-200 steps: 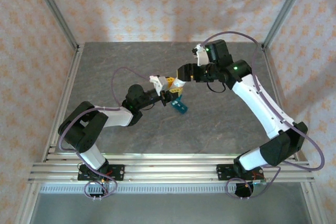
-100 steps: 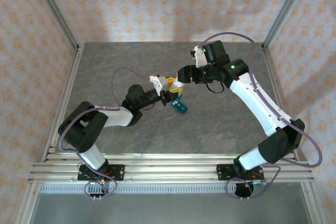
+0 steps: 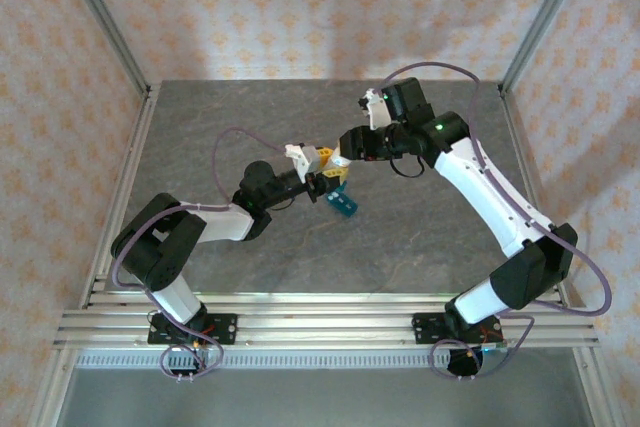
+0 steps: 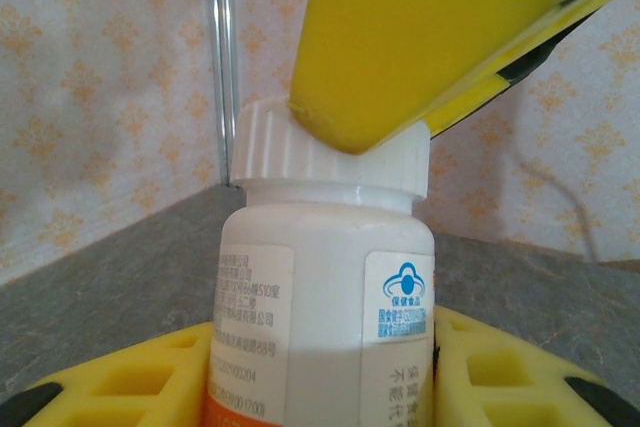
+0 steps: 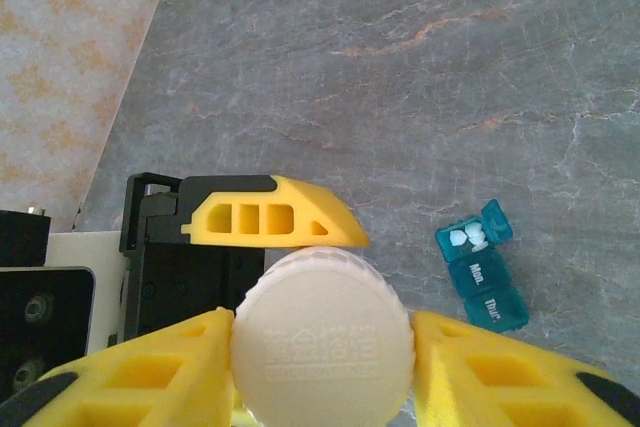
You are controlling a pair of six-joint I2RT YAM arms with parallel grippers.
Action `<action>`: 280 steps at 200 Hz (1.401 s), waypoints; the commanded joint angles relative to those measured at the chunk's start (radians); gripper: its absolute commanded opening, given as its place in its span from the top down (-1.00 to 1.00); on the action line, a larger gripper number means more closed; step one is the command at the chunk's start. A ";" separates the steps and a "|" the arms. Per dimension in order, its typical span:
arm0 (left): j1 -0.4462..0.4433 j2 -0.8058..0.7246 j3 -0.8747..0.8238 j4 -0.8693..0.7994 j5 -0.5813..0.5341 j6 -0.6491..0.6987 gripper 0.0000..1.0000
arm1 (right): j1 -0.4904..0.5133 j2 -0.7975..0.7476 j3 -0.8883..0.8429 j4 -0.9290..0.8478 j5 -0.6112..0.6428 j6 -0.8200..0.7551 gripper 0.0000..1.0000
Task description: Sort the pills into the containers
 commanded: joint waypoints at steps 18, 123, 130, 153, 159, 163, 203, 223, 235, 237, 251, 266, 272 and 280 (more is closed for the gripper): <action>-0.010 0.001 0.009 0.067 -0.001 -0.001 1.00 | 0.010 0.009 -0.018 0.041 -0.002 0.103 0.19; -0.010 0.005 0.011 0.066 -0.005 -0.001 1.00 | 0.110 0.052 -0.053 0.057 0.149 0.377 0.29; -0.011 0.005 0.011 0.067 -0.006 0.000 1.00 | 0.109 0.049 -0.049 0.055 0.154 0.376 0.28; -0.010 0.003 0.008 0.066 -0.006 0.002 1.00 | 0.109 0.046 -0.021 0.033 0.173 0.371 0.25; -0.011 0.004 0.007 0.067 -0.008 0.003 1.00 | 0.110 0.045 -0.011 0.026 0.179 0.369 0.23; -0.010 0.004 0.007 0.067 -0.008 0.002 1.00 | 0.109 0.046 -0.004 0.022 0.180 0.369 0.21; -0.010 0.007 0.003 0.067 -0.013 0.002 1.00 | 0.109 0.037 0.082 -0.037 0.215 0.334 -0.18; -0.010 0.006 0.002 0.067 -0.013 0.002 1.00 | 0.109 0.031 0.118 -0.065 0.226 0.304 -0.37; -0.010 0.008 0.002 0.068 -0.013 0.002 1.00 | 0.109 0.027 0.141 -0.085 0.246 0.276 -0.47; -0.011 0.008 0.002 0.067 -0.013 0.003 1.00 | 0.109 0.026 0.143 -0.088 0.249 0.271 -0.48; -0.010 0.008 0.002 0.067 -0.010 0.003 1.00 | 0.108 0.022 0.161 -0.106 0.272 0.230 -0.54; -0.010 0.008 -0.001 0.067 -0.006 0.002 1.00 | 0.104 0.019 0.179 -0.114 0.273 0.147 -0.57; -0.010 0.007 0.000 0.066 -0.006 0.002 1.00 | 0.101 0.018 0.187 -0.123 0.273 0.103 -0.57; -0.010 0.006 -0.002 0.066 -0.004 0.002 1.00 | 0.096 0.022 0.198 -0.133 0.255 0.037 -0.57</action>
